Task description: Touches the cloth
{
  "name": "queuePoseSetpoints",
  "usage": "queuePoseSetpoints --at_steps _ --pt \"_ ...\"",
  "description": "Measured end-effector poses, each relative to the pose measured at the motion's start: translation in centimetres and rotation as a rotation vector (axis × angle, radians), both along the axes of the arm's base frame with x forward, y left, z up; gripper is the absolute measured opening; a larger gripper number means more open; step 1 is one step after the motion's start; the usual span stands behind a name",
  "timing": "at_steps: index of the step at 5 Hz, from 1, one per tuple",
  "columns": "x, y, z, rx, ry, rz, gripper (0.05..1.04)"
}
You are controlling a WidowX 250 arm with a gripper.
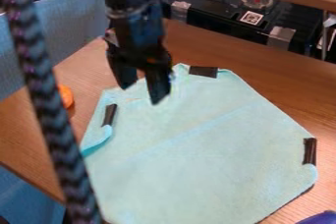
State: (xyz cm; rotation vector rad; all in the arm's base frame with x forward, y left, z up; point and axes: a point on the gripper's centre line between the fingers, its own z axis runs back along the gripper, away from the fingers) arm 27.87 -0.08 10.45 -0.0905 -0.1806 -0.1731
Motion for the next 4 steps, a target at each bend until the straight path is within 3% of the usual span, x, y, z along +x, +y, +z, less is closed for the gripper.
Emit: queuePoseSetpoints --at_steps 1,4 --pt "-0.2 -1.6 -1.8 0.017 -0.004 -0.054 1.001" --pt "0.7 -3.4 -7.4 0.167 0.030 -0.111 1.001"
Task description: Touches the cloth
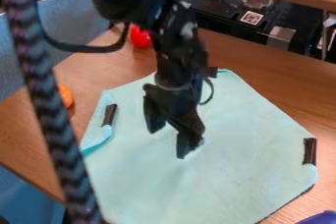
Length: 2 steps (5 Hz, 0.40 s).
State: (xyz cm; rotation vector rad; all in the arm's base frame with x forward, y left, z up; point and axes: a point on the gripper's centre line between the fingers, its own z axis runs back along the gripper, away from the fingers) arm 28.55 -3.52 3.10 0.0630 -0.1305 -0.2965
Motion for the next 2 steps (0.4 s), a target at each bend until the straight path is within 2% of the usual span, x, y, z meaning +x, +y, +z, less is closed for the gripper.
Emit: queuePoseSetpoints --at_steps 1,2 --pt "-0.10 -0.03 -1.60 0.040 0.030 -0.028 1.000" --pt "0.55 -0.31 -1.58 0.044 0.021 -0.021 1.001"
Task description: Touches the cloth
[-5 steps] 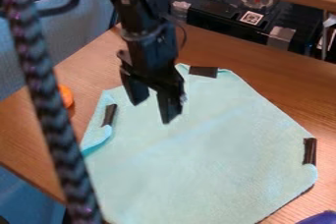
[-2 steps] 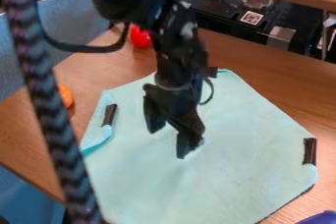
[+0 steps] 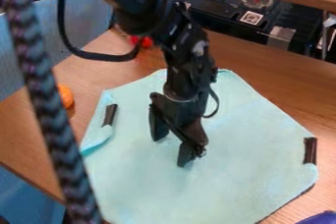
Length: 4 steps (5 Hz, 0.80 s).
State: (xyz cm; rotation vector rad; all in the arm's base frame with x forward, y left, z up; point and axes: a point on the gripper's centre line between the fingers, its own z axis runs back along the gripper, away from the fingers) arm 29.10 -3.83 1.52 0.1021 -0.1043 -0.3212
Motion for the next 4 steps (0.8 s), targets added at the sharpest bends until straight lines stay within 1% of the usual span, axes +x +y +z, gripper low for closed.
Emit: queuePoseSetpoints --at_steps 1,2,3,4 --pt "1.0 -0.6 -0.1 -0.030 0.005 0.058 1.001" --pt "2.6 -0.8 -0.1 -0.099 -0.005 0.187 1.000" --pt "4.2 -0.6 0.0 -0.169 -0.020 0.358 1.000" --pt "5.4 -0.9 0.2 -0.247 -0.036 0.510 1.001"
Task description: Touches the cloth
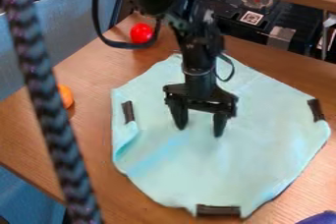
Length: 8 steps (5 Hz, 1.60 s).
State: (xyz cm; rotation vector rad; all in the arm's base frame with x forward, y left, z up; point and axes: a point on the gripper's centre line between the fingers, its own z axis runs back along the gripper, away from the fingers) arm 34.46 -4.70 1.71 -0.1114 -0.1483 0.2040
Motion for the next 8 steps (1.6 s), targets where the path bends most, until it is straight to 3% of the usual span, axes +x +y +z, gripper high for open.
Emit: queuePoseSetpoints --at_steps 1,4,5,6,8 --pt "0.8 -0.6 0.1 -0.046 0.013 0.058 1.001" --pt "2.5 -2.2 0.1 -0.072 -0.002 0.098 1.001" --pt "2.4 -2.3 0.0 -0.074 0.005 0.092 1.000" --pt "1.1 -2.3 0.2 -0.078 0.044 0.070 1.001" --pt "-0.6 -1.3 3.8 -0.142 -0.024 0.066 1.001"
